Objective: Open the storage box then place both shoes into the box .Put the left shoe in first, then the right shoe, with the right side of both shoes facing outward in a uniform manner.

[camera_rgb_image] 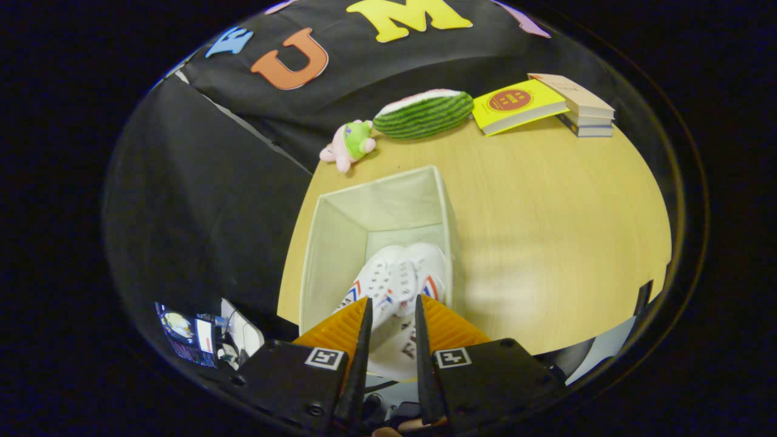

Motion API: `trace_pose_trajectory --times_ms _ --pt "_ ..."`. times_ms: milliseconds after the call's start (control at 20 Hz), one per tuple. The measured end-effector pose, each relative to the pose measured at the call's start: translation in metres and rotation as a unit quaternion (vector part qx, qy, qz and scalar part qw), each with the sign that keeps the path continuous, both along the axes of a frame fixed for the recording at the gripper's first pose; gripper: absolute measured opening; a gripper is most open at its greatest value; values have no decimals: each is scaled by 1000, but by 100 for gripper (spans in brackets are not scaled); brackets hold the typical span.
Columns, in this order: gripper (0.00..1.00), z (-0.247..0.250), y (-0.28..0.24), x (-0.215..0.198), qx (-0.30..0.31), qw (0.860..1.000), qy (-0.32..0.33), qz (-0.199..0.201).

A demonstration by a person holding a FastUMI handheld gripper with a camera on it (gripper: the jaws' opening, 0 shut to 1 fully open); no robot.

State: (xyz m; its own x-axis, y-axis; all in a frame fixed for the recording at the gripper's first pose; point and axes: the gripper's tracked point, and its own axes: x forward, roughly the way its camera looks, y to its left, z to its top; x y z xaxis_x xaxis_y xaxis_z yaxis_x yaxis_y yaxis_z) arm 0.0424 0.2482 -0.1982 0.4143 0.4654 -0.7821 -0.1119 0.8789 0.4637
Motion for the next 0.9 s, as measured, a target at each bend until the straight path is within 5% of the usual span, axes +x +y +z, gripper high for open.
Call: trace_pose_trajectory --times_ms 150,400,600,900 --pt "53 26 -8 11 -13 997 -76 7" --pt "53 76 -33 38 -37 974 -223 -29" --pt "89 112 -65 43 -65 939 -331 -70" --pt "99 162 -102 29 -102 874 -461 -115"
